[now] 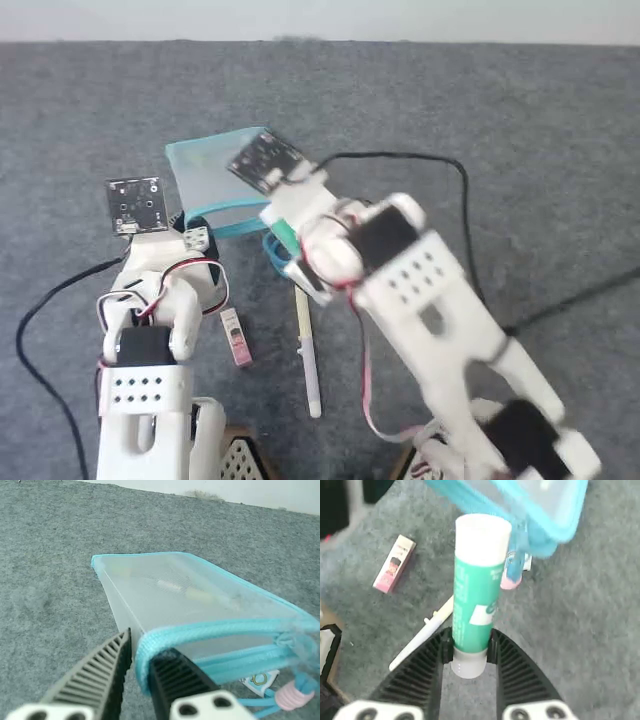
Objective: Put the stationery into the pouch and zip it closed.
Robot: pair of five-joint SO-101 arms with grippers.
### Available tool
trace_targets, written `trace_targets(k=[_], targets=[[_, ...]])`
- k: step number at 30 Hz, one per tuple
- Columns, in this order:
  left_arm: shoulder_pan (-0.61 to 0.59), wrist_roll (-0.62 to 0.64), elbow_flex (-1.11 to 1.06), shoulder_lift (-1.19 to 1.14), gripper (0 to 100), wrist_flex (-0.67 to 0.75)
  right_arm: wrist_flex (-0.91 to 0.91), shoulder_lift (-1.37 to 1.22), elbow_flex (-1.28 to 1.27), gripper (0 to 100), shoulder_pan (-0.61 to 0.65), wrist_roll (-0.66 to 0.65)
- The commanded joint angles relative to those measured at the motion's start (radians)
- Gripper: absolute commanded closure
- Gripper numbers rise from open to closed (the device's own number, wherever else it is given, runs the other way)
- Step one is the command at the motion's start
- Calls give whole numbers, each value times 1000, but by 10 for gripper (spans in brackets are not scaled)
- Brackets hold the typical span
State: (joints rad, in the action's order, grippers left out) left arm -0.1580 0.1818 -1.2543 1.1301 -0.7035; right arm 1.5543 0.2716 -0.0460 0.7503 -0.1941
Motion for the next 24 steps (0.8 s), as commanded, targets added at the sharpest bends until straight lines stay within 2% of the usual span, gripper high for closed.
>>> trace_targets(k=[1, 8, 14, 24], targets=[[6, -9, 16, 3, 988, 35, -13, -168, 172, 991, 13, -9], [6, -35, 15, 3, 988, 35, 47, -349, 272, 991, 13, -15], [9, -46, 15, 3, 988, 35, 219, -427, 443, 991, 13, -18], [141, -218, -36, 3, 988, 35, 243, -550, 494, 991, 7, -18]])
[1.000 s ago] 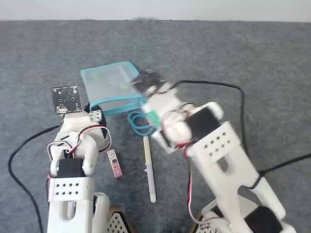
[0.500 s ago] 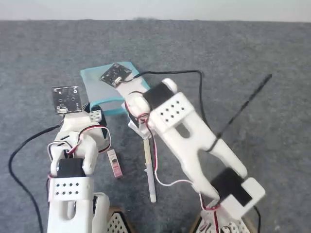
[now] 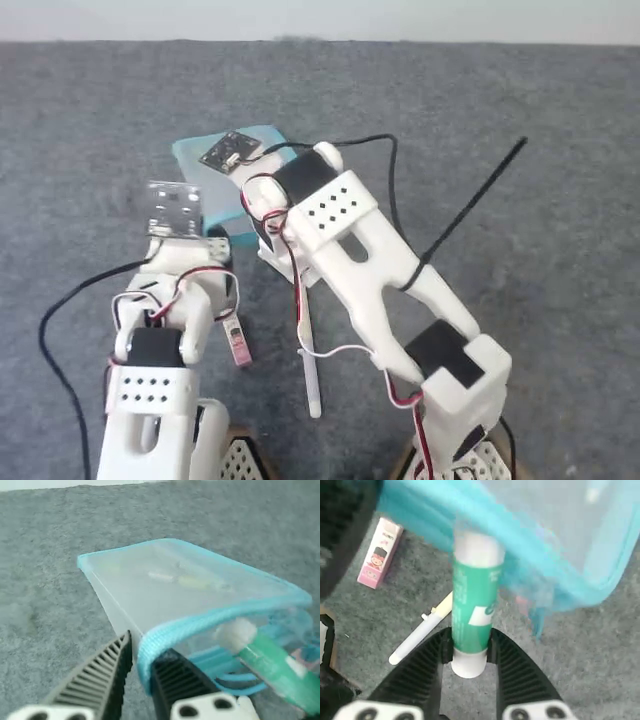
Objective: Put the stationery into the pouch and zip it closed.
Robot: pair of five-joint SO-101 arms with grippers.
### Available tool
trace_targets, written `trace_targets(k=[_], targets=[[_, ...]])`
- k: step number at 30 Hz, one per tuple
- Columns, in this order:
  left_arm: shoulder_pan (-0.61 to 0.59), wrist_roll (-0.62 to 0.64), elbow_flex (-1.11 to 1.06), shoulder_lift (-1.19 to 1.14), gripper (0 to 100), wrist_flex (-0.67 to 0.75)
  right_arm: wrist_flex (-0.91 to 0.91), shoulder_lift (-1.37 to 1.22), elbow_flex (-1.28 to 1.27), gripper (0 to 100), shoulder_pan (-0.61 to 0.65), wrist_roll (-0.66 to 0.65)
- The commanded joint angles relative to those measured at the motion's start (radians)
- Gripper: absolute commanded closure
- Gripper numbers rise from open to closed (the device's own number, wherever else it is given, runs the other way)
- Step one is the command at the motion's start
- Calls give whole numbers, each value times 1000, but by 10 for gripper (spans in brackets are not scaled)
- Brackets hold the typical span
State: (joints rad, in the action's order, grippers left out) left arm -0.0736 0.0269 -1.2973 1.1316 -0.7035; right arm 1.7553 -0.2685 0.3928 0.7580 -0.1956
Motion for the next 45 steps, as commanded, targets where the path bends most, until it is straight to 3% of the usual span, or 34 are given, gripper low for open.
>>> trace_targets(k=[1, 10, 17, 24, 34, 41, 45], targets=[[64, -72, 7, 2, 988, 34, 42, -21, 55, 991, -1, -17], [135, -127, -18, 2, 988, 31, 4, -39, 58, 991, -143, 60], [193, -127, -12, 3, 988, -6, -150, -36, 58, 983, -153, 150], [193, -121, -8, 3, 988, -2, -159, -7, 58, 793, -153, 150], [187, -106, 1, 3, 988, -6, -151, 268, 38, 784, -147, 190], [186, -44, 22, 3, 988, -6, -153, 409, -164, 785, -147, 190], [107, 48, 61, 3, 988, -6, -240, 567, -422, 786, -131, 149]])
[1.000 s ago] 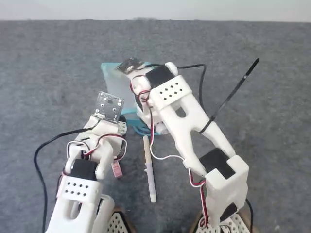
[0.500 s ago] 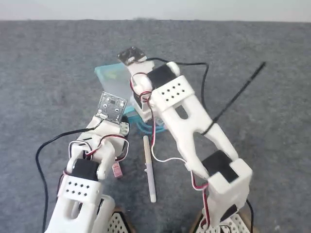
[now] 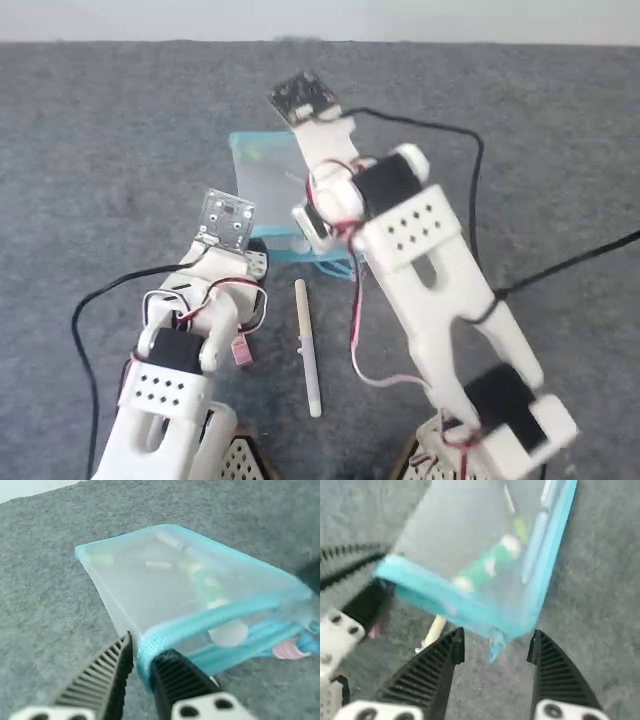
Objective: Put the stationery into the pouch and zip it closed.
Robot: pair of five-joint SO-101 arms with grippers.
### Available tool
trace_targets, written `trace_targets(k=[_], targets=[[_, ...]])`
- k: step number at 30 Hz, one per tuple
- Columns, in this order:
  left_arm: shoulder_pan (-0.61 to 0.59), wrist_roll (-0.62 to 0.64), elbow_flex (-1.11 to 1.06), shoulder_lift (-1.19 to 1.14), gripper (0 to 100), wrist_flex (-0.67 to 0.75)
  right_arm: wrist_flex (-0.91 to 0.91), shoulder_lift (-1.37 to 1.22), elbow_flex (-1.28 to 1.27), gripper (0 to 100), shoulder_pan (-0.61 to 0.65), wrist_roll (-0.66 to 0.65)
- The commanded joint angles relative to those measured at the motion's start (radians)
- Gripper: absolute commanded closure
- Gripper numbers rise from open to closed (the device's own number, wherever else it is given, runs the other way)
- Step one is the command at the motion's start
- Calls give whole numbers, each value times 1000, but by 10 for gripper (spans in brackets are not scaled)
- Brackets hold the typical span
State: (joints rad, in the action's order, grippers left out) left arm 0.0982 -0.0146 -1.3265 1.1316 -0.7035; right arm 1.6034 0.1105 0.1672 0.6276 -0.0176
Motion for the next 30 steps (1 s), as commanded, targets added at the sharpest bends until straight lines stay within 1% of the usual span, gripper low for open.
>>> trace_targets(k=[1, 6, 9, 11, 14, 18, 23, 30], targets=[[-95, 112, 102, 3, 988, -6, -134, 239, -281, 786, 10, -37], [-227, 226, 131, 3, 988, -6, -384, 443, -713, 787, 93, -40], [-284, 259, 137, 2, 988, -6, -526, 464, -878, 787, 166, -37], [-293, 262, 142, 2, 988, -6, -610, 446, -945, 787, 223, -32], [-295, 267, 142, 2, 988, -6, -659, 387, -957, 786, 269, -29], [-296, 267, 142, 2, 988, -6, -657, 255, -895, 786, 262, 44], [-296, 265, 142, 2, 988, -3, -657, 73, -832, 786, 262, 54], [-295, 262, 142, 2, 988, -2, -559, -30, -715, 786, 262, 54]])
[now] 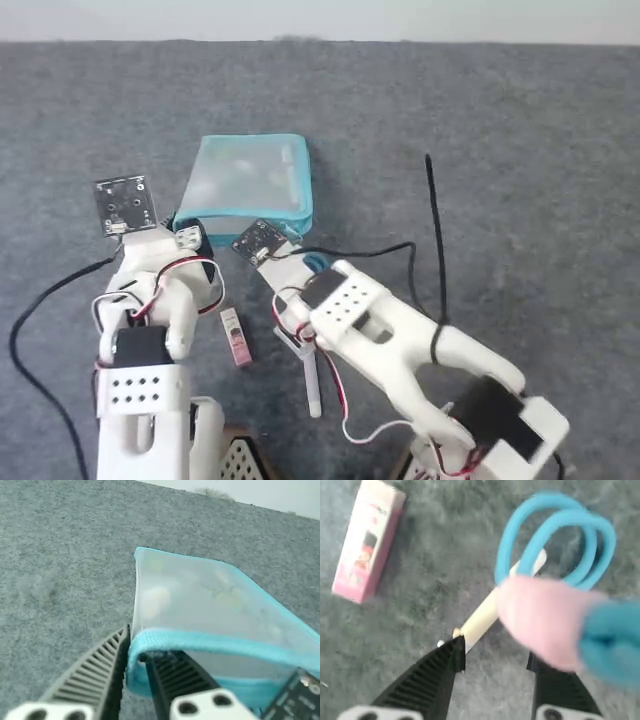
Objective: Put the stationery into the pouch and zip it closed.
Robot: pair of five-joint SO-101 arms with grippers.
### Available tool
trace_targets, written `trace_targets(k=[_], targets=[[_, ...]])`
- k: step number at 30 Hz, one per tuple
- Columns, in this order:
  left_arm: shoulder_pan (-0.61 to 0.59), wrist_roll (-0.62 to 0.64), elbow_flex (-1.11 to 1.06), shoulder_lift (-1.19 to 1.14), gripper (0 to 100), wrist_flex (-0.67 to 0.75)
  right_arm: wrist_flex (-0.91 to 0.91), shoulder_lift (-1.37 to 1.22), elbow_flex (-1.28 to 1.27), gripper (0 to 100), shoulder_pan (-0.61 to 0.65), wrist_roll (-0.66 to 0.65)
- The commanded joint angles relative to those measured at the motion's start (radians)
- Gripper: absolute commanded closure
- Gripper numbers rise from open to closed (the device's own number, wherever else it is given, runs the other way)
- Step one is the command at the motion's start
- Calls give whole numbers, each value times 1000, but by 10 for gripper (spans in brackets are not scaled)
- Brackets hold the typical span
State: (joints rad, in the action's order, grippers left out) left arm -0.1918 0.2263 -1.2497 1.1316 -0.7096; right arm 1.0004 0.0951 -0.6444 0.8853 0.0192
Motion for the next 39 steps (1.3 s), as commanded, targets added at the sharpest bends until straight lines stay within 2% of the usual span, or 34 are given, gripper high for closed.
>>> trace_targets(k=[1, 9, 16, 18, 23, 25, 29, 35, 39], targets=[[-5, 21, 65, 2, 988, 5, 47, -25, 106, 786, 4, 17], [-5, 21, 67, 2, 988, 5, 53, -120, 133, 786, 4, 17], [-5, 21, 67, 2, 988, 5, 194, -174, 232, 786, -5, 17], [-5, 20, 67, 2, 988, 5, 199, -185, 235, 786, -35, 17], [-5, 20, 67, 2, 988, 3, 216, -176, 242, 786, -209, 17], [-5, 20, 67, 2, 988, 5, 231, -124, 253, 786, -229, 17], [-5, 20, 67, 2, 988, 5, 214, 31, 227, 786, -173, 20], [-6, 18, 76, 2, 988, 3, 1, 88, 114, 783, 45, 91], [-38, 18, 77, 2, 988, 5, -4, 48, 123, 786, 42, 94]])
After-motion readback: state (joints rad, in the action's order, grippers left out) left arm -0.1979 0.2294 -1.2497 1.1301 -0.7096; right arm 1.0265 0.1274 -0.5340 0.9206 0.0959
